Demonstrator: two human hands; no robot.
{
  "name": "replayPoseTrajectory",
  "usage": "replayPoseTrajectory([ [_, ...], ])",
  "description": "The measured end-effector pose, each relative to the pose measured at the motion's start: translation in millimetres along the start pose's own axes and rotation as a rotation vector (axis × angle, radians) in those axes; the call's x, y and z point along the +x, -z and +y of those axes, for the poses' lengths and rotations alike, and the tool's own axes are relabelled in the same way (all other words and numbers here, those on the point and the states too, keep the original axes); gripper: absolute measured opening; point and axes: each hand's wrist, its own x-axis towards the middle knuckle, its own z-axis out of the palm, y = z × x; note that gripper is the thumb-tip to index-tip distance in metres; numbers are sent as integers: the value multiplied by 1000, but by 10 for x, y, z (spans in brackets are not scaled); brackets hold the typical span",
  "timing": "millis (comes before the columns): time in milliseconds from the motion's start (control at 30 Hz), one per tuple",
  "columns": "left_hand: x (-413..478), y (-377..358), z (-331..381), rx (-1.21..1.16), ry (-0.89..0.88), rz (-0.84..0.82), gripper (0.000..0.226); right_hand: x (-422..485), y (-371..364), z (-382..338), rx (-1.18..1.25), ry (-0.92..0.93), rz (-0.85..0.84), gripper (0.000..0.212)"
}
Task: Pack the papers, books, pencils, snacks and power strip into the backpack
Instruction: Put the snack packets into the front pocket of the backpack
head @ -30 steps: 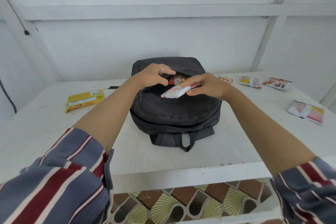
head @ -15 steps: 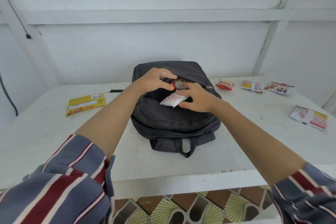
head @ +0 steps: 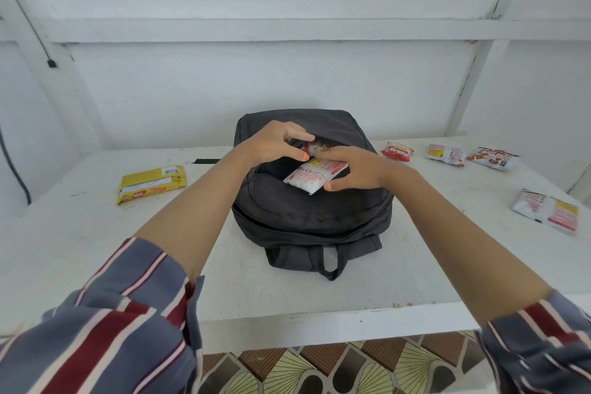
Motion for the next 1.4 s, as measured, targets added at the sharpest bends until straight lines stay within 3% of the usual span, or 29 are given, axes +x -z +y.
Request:
replayPoseTrajectory([
  [133,7,9,-4,8,-8,-3,44,-65,120,-73,295,23,96,42],
  [267,7,5,-17,2,-17,-4,43,-63,6,-195,425,53,-7,29],
  [433,13,21,-10,4,-25,-10,41,69,-193,-138,306,31,10,29],
  [733,29,44,-27,-16,-32,-12,44,290,-246,-68,426,24,149,28],
  [1067,37,62,-19,-16,-14,-41,42,283,-213,0,585,-16,71,31],
  [1400,35,94,17,-29,13,-77,40,512,-176,-61,389,-15,47,37],
])
